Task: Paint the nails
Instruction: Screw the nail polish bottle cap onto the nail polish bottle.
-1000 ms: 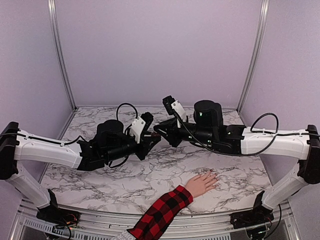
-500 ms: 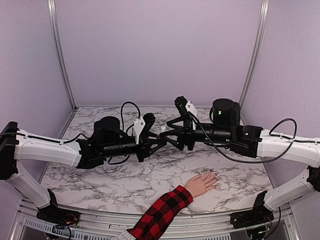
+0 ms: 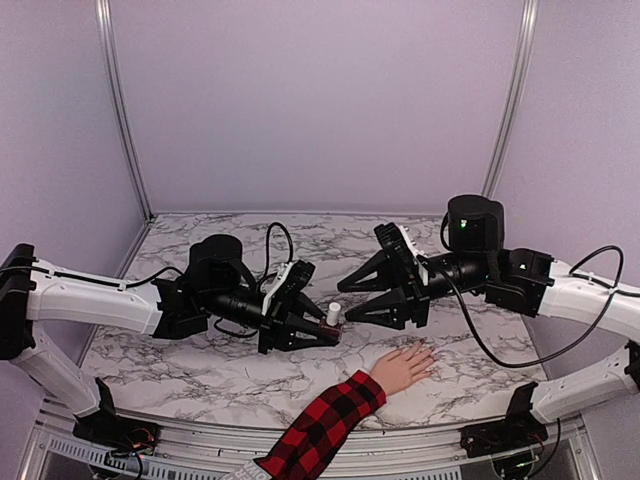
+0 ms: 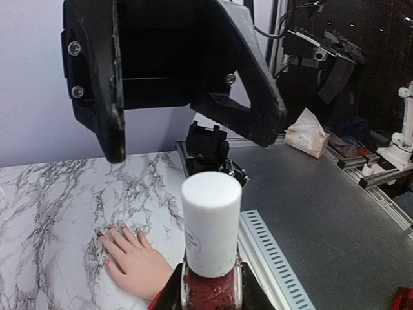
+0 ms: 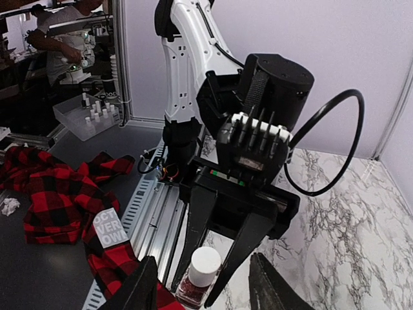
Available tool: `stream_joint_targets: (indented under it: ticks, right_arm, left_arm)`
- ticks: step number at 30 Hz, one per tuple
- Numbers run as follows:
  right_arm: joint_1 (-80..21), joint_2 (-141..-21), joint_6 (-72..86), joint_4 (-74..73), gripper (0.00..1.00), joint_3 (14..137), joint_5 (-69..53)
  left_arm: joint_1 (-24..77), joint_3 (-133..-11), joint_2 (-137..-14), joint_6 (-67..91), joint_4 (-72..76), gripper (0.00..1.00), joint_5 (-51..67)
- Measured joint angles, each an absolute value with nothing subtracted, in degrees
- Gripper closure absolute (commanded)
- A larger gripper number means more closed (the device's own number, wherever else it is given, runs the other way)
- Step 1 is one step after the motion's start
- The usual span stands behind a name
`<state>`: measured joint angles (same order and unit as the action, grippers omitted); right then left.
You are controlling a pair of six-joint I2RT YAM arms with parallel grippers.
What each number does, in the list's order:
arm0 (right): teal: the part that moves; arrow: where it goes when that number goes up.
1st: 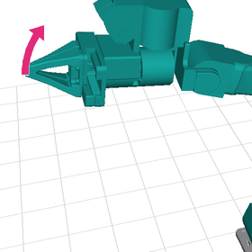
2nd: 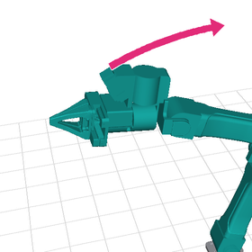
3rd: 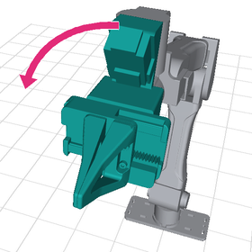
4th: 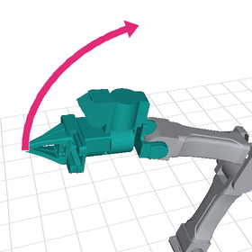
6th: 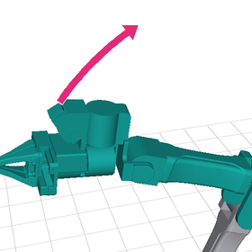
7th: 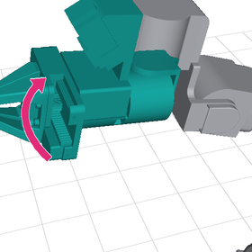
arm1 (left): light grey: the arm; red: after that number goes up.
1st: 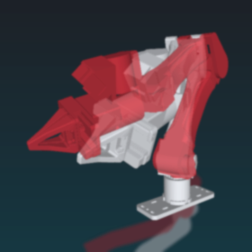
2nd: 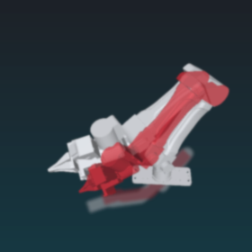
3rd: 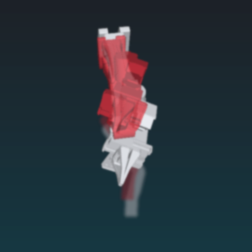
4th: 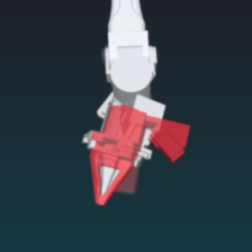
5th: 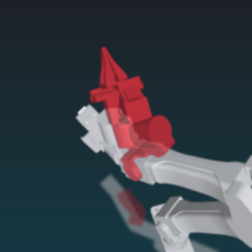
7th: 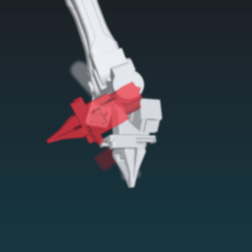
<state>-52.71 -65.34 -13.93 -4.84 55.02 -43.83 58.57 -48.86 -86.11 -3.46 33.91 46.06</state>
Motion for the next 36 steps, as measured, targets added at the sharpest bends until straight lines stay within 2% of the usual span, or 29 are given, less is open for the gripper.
stream_joint_targets:
  ticks: [2,11,20,28,36]
  right_arm:
    - [-52.8,-65.2,-14.8,-5.3,0.58,55.1,-46.4]
    - [-54.8,-68.1,-17.5,-9.1,0.57,58.0,-51.6]
    - [-55.6,-70.0,-18.7,-10.9,0.72,58.5,-52.5]
    - [-55.7,-70.2,-18.5,-11.4,0.94,59.1,-52.6]
    - [-55.6,-70.2,-18.3,-11.5,0.99,59.1,-50.2]
  left_arm:
    - [58.8,-49.3,-86.1,-3.4,33.5,1.00,48.4]
    - [59.7,-51.9,-86.3,-3.1,32.9,1.00,54.2]
    - [60.0,-52.4,-87.0,-3.0,32.6,1.00,55.5]
    - [60.0,-52.4,-87.0,-4.0,32.1,1.00,54.9]
    - [59.8,-51.5,-84.9,-5.5,29.8,1.00,49.7]
